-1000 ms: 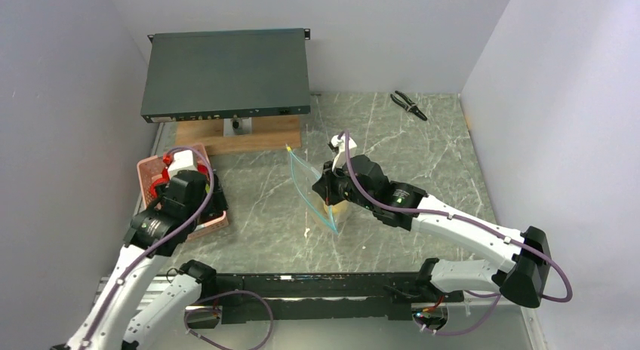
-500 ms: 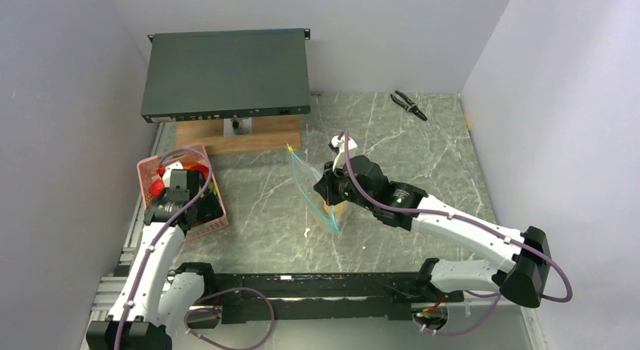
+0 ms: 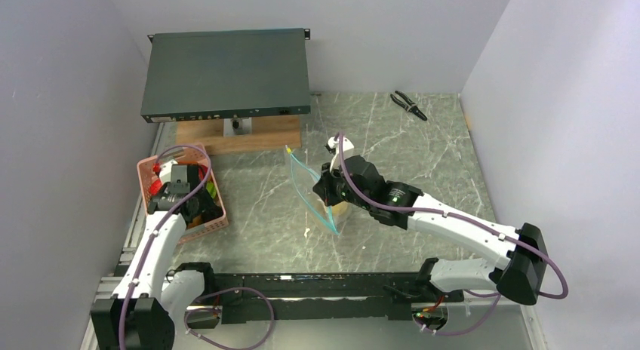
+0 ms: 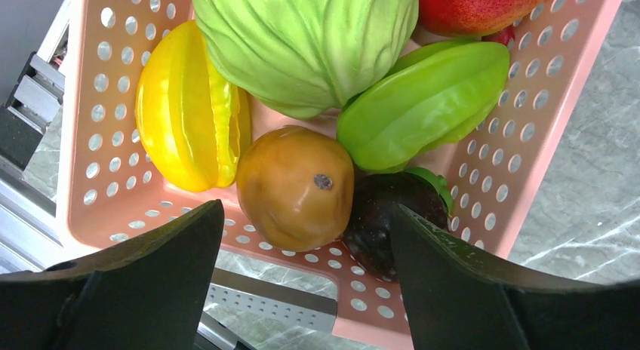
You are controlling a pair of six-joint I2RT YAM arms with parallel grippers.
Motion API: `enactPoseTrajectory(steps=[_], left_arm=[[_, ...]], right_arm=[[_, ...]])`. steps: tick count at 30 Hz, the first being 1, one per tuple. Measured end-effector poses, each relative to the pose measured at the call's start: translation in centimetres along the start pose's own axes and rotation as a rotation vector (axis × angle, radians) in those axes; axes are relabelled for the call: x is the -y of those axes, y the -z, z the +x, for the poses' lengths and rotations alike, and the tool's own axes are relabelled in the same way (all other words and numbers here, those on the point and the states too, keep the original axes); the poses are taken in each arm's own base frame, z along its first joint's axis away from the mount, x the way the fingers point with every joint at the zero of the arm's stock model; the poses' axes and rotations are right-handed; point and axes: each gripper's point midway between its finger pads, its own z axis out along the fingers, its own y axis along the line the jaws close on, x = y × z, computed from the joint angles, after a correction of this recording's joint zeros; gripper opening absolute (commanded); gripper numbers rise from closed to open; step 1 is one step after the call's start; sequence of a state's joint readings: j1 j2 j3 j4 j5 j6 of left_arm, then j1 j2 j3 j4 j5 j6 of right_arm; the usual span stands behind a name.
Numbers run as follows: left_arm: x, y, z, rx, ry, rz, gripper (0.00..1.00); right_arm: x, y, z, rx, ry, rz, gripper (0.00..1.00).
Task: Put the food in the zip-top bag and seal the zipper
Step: Pick up the fake vegetable from the bin.
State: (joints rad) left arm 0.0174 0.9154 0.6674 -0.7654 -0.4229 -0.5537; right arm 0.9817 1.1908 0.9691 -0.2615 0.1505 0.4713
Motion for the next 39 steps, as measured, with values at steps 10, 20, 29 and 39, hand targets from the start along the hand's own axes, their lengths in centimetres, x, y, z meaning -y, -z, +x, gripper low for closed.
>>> enactPoseTrajectory(steps=[10,20,29,39], left_arm=[[-0.3,-0.8,0.4,-0.025,-0.019,-0.042,0.80],[-0.4,-1.4,1.0,-0.057,-0.031,-0.069,0.67],[-0.5,-1.5,1.0,-0.062,-0.036,-0.076,0.48],[0.2,-1.0,0.8,-0.031,-0.071,-0.049,0.34]], right_arm=[[0.1,-0.5,0.6,-0.020,0.003,0.006,0.00],[0.1,-0.6,0.6,-0.021,0.001,0.003,0.00],[-0.4,-0.6,0.3,-0.014,-0.004,-0.016,0.00],[-0.6,-0.1,-0.2,0.004,-0.011,-0.025,0.00]])
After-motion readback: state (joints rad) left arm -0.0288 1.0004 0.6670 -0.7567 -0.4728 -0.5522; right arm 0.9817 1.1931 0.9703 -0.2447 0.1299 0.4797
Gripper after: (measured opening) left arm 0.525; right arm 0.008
